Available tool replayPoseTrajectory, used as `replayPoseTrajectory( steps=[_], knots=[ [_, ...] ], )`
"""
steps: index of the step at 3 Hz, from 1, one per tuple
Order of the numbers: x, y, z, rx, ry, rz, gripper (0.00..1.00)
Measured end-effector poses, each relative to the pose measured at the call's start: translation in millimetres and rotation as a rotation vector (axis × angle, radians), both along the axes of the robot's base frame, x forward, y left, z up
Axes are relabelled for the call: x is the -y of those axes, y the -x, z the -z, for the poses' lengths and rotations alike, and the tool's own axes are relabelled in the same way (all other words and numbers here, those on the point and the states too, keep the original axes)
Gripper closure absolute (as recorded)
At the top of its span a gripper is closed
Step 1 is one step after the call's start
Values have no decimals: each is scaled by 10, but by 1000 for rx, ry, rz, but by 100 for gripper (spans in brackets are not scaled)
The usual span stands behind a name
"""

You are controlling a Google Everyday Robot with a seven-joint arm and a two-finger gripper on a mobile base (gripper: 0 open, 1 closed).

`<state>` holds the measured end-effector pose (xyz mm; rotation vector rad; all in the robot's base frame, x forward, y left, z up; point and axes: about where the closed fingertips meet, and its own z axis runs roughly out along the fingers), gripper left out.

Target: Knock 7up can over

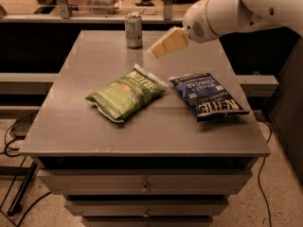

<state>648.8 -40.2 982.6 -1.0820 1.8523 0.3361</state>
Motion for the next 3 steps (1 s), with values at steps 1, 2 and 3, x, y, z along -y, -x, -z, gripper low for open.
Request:
replayPoseTrajectory(
  steps=[1, 2, 3],
  knots=[
    [-13, -8, 5, 0, -3, 1, 0],
    [-149, -101, 67, -4, -34, 17, 0],
    [-370, -355, 153, 10, -107, 13, 0]
  ],
)
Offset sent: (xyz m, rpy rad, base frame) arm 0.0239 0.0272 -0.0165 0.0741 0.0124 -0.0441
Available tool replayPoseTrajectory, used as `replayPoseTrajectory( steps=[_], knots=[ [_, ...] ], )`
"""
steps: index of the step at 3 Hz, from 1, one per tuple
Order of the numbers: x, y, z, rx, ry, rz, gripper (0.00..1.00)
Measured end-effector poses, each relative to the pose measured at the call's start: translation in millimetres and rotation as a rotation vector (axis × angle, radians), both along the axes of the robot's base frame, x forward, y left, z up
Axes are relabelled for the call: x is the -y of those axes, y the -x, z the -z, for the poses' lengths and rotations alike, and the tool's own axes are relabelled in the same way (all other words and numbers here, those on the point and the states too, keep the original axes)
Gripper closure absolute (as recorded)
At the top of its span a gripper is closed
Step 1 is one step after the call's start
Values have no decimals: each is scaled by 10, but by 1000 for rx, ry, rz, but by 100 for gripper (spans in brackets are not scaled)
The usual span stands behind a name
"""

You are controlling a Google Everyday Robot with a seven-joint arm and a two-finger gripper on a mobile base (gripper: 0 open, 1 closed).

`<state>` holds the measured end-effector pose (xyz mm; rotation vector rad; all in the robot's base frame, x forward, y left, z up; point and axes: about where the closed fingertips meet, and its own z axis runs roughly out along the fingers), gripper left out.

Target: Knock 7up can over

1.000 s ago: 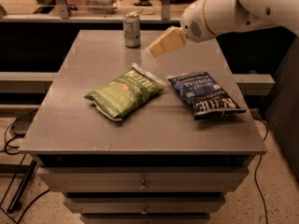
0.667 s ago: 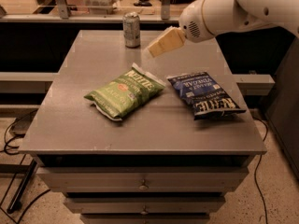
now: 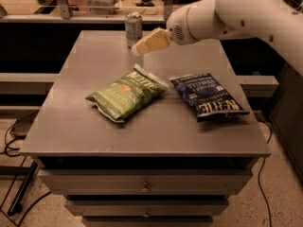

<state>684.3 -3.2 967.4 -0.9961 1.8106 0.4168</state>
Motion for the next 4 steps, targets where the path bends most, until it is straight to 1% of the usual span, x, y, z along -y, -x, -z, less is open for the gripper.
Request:
replayPoseTrajectory(
  steps=[2, 3, 4],
  knots=[
    [-404, -551, 203, 62, -75, -11, 0],
    [-570, -837, 310, 71, -106, -7, 0],
    [-682, -1110, 395, 73, -144, 17, 0]
  ],
)
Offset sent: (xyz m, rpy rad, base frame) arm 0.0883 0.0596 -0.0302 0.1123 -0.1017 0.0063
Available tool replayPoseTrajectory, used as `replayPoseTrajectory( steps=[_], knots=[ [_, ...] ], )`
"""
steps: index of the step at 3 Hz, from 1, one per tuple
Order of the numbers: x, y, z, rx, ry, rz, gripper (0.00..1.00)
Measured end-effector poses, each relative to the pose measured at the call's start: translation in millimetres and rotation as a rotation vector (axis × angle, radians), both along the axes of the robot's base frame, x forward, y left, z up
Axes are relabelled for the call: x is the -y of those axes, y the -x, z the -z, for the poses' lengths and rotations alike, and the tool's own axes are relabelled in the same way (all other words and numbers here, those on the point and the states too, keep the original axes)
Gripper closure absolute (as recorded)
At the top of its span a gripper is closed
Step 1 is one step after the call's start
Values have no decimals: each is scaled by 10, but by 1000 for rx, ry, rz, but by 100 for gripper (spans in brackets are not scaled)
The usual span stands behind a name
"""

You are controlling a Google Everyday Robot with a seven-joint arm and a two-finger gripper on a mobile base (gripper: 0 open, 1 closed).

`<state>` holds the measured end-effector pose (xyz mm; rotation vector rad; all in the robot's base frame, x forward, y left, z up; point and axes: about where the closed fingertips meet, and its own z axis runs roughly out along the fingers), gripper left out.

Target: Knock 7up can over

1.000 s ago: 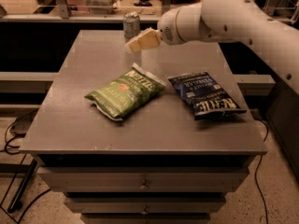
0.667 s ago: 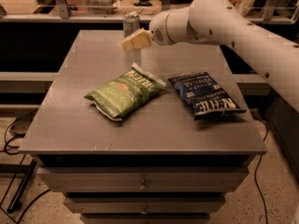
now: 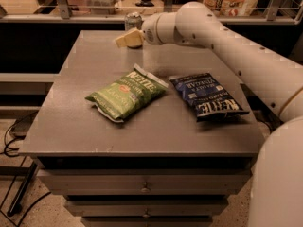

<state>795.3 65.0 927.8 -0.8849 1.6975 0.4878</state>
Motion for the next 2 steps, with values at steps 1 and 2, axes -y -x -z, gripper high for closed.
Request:
replayPoseTrajectory(
  steps=[1, 2],
  knots=[
    [-90, -232, 68, -9, -35, 24, 0],
    [-130, -461, 121, -22, -61, 55, 0]
  ],
)
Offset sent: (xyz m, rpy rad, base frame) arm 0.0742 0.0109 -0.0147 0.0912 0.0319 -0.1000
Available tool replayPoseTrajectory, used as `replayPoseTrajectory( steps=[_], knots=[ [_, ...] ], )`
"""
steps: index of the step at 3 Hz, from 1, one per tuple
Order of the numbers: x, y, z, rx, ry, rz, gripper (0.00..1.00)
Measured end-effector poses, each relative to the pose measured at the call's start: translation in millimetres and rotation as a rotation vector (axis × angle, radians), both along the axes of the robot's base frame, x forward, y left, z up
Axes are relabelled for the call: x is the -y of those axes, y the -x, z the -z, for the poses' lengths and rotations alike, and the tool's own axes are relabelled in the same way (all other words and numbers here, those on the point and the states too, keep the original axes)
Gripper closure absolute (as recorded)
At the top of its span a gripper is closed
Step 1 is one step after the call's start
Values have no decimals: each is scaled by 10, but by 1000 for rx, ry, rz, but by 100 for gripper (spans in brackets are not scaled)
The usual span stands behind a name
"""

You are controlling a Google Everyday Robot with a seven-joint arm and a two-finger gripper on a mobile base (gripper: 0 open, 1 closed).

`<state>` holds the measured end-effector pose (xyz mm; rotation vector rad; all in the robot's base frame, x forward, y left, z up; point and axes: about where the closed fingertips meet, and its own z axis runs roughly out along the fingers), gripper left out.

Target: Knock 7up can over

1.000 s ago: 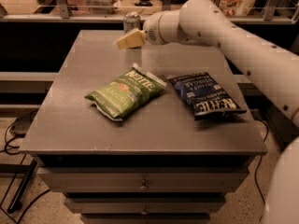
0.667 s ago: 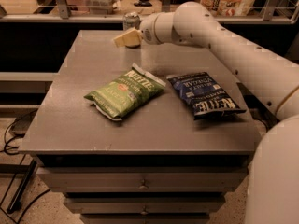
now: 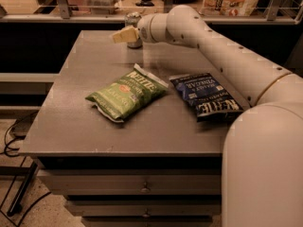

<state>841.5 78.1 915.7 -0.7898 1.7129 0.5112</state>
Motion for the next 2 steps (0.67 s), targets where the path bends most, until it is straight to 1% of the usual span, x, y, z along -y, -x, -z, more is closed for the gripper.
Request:
replayPoseTrajectory(
  steps=[1, 2],
  knots=[
    [-68, -180, 61, -9, -16, 7, 0],
    [-148, -322, 137, -24, -32, -4, 14]
  ],
)
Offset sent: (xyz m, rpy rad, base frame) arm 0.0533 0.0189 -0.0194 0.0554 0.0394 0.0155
